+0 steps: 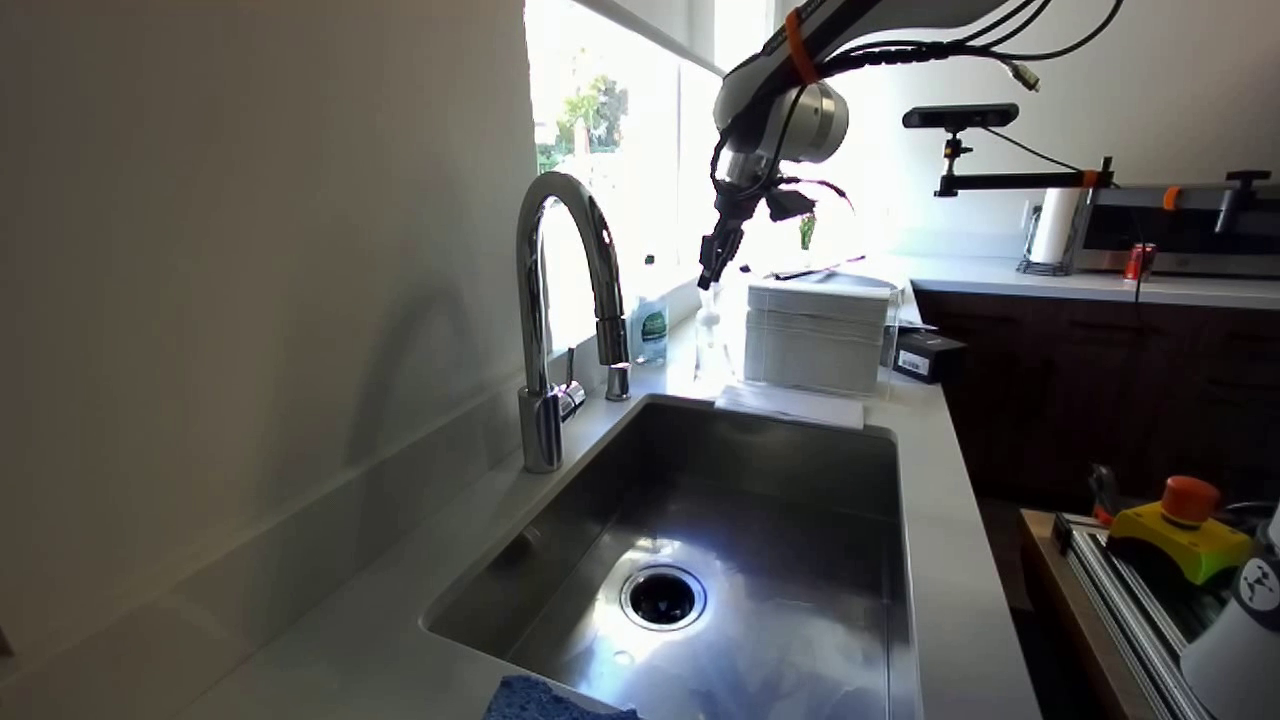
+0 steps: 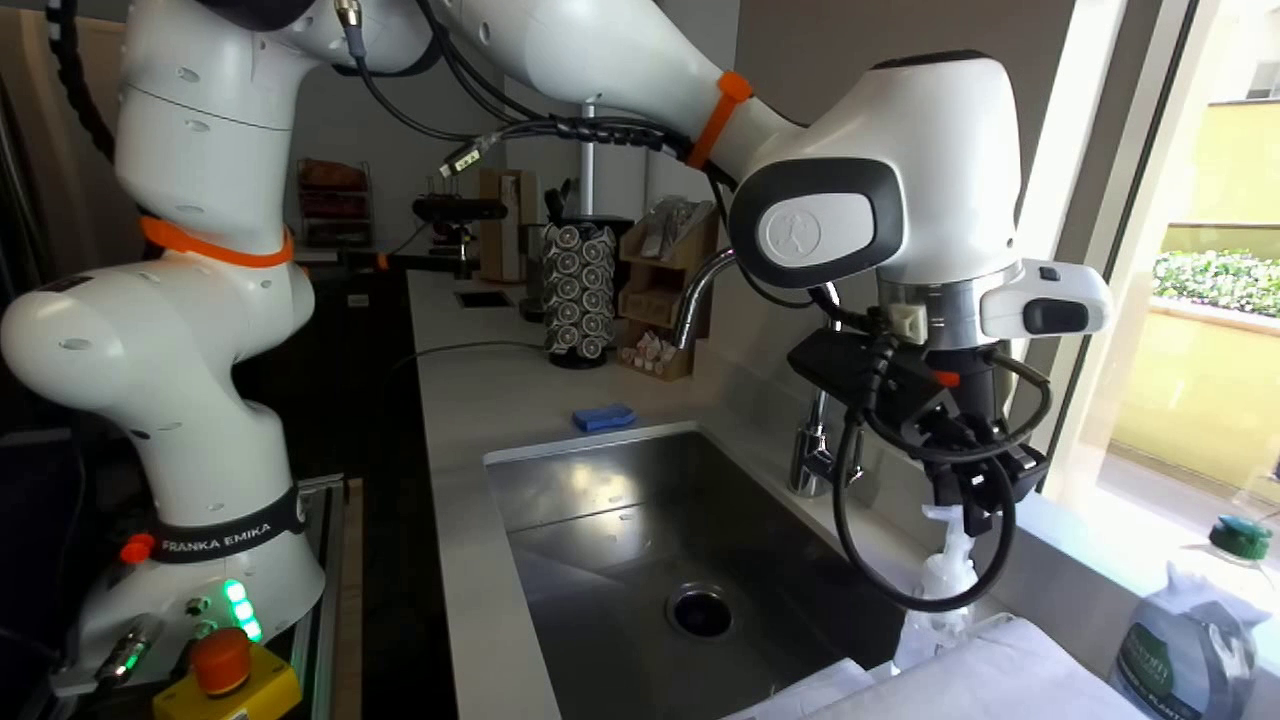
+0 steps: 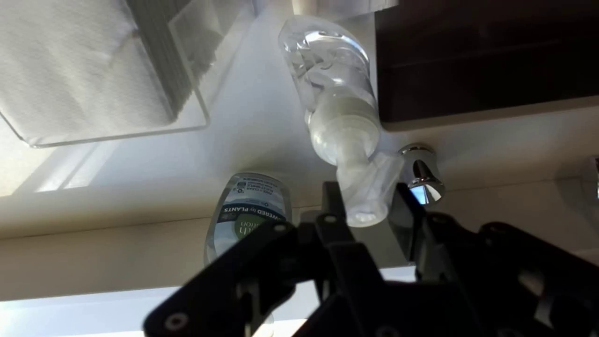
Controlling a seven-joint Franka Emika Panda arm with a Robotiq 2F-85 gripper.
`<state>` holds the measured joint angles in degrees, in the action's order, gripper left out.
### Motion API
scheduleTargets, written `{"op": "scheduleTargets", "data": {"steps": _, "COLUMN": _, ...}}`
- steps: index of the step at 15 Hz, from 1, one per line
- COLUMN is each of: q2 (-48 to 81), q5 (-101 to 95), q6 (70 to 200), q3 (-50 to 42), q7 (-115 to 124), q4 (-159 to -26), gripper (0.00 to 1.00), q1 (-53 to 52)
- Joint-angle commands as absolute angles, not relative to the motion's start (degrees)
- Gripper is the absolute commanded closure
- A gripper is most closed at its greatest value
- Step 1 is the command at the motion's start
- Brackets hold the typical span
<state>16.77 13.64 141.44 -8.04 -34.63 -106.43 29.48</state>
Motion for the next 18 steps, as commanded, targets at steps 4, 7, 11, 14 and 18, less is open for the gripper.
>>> {"op": "scheduleTargets", "data": {"steps": 4, "q2": 12.4, "q5": 16.0, "q6": 140.3, "q3": -9.2, "q7": -40.3, "q4": -111.6, "gripper": 0.93, "q1": 29.1}}
{"op": "scheduleTargets", "data": {"steps": 7, "q2": 12.1, "q5": 16.6, "q6": 140.8, "q3": -9.6, "q7": -41.9, "q4": -112.8, "gripper": 0.93, "q1": 28.9}}
{"op": "scheduleTargets", "data": {"steps": 11, "q2": 12.5, "q5": 18.5, "q6": 141.4, "q3": -9.5, "q7": -44.7, "q4": -114.0, "gripper": 0.93, "q1": 28.9}}
{"op": "scheduleTargets", "data": {"steps": 14, "q2": 12.9, "q5": 18.9, "q6": 141.6, "q3": -9.7, "q7": -46.1, "q4": -113.9, "gripper": 0.93, "q1": 28.8}}
{"op": "scheduleTargets", "data": {"steps": 18, "q2": 13.0, "q5": 19.3, "q6": 141.2, "q3": -9.8, "q7": -48.1, "q4": -113.9, "gripper": 0.93, "q1": 28.9}}
